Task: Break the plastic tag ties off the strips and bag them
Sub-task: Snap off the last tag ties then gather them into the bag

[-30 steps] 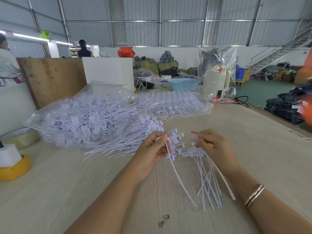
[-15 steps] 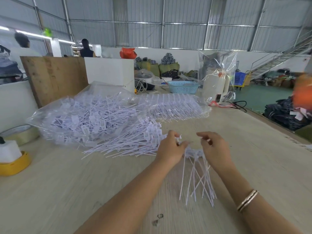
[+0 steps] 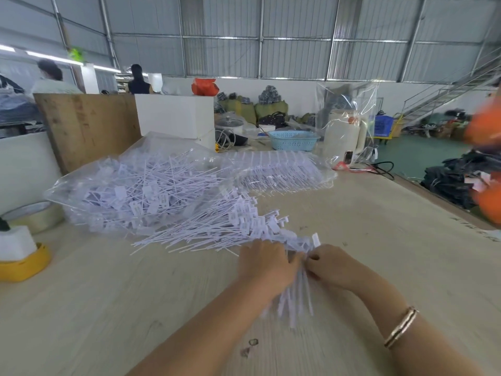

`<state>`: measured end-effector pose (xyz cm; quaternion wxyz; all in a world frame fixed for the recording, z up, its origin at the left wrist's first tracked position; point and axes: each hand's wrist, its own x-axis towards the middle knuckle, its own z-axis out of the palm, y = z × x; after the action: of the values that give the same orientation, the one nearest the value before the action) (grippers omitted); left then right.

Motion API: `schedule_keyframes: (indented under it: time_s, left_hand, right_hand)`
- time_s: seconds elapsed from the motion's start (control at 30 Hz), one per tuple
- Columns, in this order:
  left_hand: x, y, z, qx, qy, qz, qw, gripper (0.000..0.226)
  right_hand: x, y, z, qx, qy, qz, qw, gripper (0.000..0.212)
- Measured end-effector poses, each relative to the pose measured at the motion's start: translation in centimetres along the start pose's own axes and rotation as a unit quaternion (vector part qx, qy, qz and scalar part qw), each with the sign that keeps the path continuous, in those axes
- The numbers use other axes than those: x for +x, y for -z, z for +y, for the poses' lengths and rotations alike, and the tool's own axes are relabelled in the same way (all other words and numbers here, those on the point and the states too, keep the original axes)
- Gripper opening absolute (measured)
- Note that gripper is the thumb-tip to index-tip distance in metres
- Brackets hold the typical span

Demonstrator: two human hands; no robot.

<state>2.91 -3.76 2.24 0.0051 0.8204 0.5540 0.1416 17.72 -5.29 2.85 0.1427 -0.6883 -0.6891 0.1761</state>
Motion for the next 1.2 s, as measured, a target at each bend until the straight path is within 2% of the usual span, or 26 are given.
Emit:
schedule_keyframes:
  time_s: [0.13,0.27,0.37,0.43,0.57,0.63,0.7,0.8,0.87,0.93,1.0,1.03,1.1,1.13,1.2]
  left_hand:
    - [0.3,0.5,-0.2,-0.020,-0.006,-0.066,0.998,0.052]
    - [0.2,1.0,-0.4,0.032,-0.023,-0.093,0.995,0.033]
    - [-0.2,0.8,-0.2,0.084,-0.052,-0.066,0.993,0.026]
    - [-0.3,1.1,-0.2,0.079,-0.079,-0.029,0.993,0.023]
    - [0.1,2.9,-2.5,0.036,-0.129,0.069,0.989,0.016]
    - [0.5,3.6,-4.9,0.071,-0.137,0.092,0.984,0.022]
    - [0.8,3.6,-7.7,0.111,-0.129,0.086,0.982,0.029]
    - [0.3,2.5,-11.4,0.135,-0.114,0.030,0.984,0.037]
    - [-0.3,1.6,-12.9,0.112,-0.103,0.031,0.988,0.050]
    - [-0.7,1.4,-13.8,0.059,-0.088,0.062,0.992,0.061]
    - [-0.8,1.8,-14.1,0.032,-0.074,0.091,0.993,0.072]
    - [-0.7,2.0,-14.2,0.030,-0.066,0.097,0.993,0.078]
    - [-0.4,2.1,-14.5,0.004,-0.036,0.085,0.996,0.088]
    - [-0.2,2.0,-14.7,-0.024,-0.017,0.075,0.997,0.087]
    - [0.6,1.8,-15.2,-0.073,0.017,0.061,0.995,0.065]
  right_hand:
    - [0.1,-0.8,-1.0,0.048,0.068,-0.017,0.996,0.024]
    - [-0.2,-0.6,-1.4,0.147,0.084,-0.034,0.985,0.040]
    - [-0.4,-0.3,-1.6,0.155,0.104,-0.006,0.982,0.044]
    - [-0.4,-0.1,-1.5,0.171,0.113,0.048,0.977,0.047]
    - [-0.4,0.4,-1.1,0.303,0.129,0.165,0.930,0.048]
    - [-0.3,0.7,-0.8,0.354,0.136,0.204,0.903,0.050]
    - [-0.4,0.7,-0.8,0.361,0.146,0.221,0.894,0.049]
    - [-0.4,-0.5,-1.4,0.286,0.167,0.196,0.923,0.052]
    - [-0.4,-1.4,-2.1,0.226,0.181,0.180,0.940,0.048]
    - [-0.7,-1.9,-3.0,0.158,0.234,0.205,0.937,0.035]
    - [-1.0,-2.6,-4.0,0.042,0.302,0.245,0.921,0.017]
    - [-1.0,-3.3,-4.5,-0.011,0.315,0.244,0.917,0.025]
    - [-0.9,-4.8,-5.7,-0.089,0.321,0.186,0.924,0.062]
    - [-0.7,-5.5,-6.4,-0.111,0.319,0.147,0.930,0.079]
    - [0.6,-6.4,-7.5,-0.137,0.303,0.098,0.938,0.097]
